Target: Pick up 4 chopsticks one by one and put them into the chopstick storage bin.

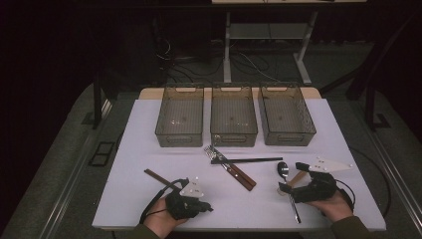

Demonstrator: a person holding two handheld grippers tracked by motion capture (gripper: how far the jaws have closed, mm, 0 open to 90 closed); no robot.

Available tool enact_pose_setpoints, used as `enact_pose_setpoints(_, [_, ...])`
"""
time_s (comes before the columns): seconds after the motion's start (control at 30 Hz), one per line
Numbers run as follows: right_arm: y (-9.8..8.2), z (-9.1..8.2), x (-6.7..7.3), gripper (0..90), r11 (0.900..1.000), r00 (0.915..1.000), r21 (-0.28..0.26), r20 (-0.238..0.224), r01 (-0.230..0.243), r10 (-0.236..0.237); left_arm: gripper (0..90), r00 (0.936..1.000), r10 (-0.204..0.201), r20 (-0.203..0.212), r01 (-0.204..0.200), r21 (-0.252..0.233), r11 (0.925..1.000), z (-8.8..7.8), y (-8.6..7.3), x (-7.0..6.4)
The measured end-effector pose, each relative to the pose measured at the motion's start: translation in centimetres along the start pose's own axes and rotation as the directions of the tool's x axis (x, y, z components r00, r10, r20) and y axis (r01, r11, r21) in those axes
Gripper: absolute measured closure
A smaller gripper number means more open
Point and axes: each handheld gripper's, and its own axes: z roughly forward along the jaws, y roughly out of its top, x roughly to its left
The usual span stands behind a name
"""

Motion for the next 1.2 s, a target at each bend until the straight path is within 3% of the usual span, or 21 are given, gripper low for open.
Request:
enact_pose_setpoints(0.1, [0.0, 0.0, 0.0, 0.5, 1.0, 1.0, 0.002, 0.0, 0.0, 0.0, 89.9, 0.9998, 0.013, -0.014, -0.013, -0.005, 0.9999, 0.1, 0.2, -0.1])
enact_pose_setpoints(0.4, [0.0, 0.0, 0.0, 0.4, 1.0, 1.0, 0.001, 0.0, 0.0, 0.0, 89.9, 0.9994, 0.036, -0.002, -0.036, 0.004, 0.9994, 0.7, 0.5, -0.4])
enact_pose_setpoints(0.43, [0.0, 0.0, 0.0, 0.4, 1.0, 1.0, 0.001, 0.0, 0.0, 0.0, 89.9, 0.9999, 0.012, -0.003, -0.012, -0.017, 0.9998, 0.9, 0.6, -0.6])
enact_pose_setpoints(0.57, [0.0, 0.0, 0.0, 0.4, 1.0, 1.0, 0.002, 0.002, 0.0, 0.0, 89.9, 0.999, 0.044, -0.009, -0.044, -0.001, 0.999, 1.0, 0.8, -0.5])
enact_pose_setpoints(0.6, [0.0, 0.0, 0.0, 0.4, 1.0, 1.0, 0.001, 0.001, -0.001, 0.001, 89.9, 0.9995, 0.026, -0.015, -0.026, -0.018, 0.9995, 1.2, 0.8, -0.7])
enact_pose_setpoints(0.67, [0.0, 0.0, 0.0, 0.4, 1.0, 1.0, 0.001, 0.001, -0.001, 0.001, 89.9, 0.9987, 0.048, -0.015, -0.048, -0.001, 0.9988, 1.2, 1.0, -0.5])
enact_pose_setpoints(0.97, [0.0, 0.0, 0.0, 0.4, 1.0, 1.0, 0.003, 0.002, 0.0, 0.0, 90.0, 0.9982, 0.054, -0.026, -0.055, -0.011, 0.9984, 1.6, 1.4, -0.4])
enact_pose_setpoints(1.0, [0.0, 0.0, 0.0, 0.4, 1.0, 1.0, 0.003, 0.002, 0.0, 0.0, 90.0, 0.9987, 0.041, -0.03, -0.042, -0.026, 0.9988, 1.7, 1.4, -0.5])
enact_pose_setpoints(1.03, [0.0, 0.0, 0.0, 0.5, 1.0, 1.0, 0.002, 0.001, 0.002, -0.002, 90.0, 0.9977, 0.06, -0.03, -0.06, -0.009, 0.9981, 1.7, 1.5, -0.3])
enact_pose_setpoints(1.2, [0.0, 0.0, 0.0, 0.4, 1.0, 1.0, 0.002, 0.002, 0.002, -0.002, 90.0, 0.9974, 0.059, -0.04, -0.06, -0.019, 0.998, 2.0, 1.8, -0.1])
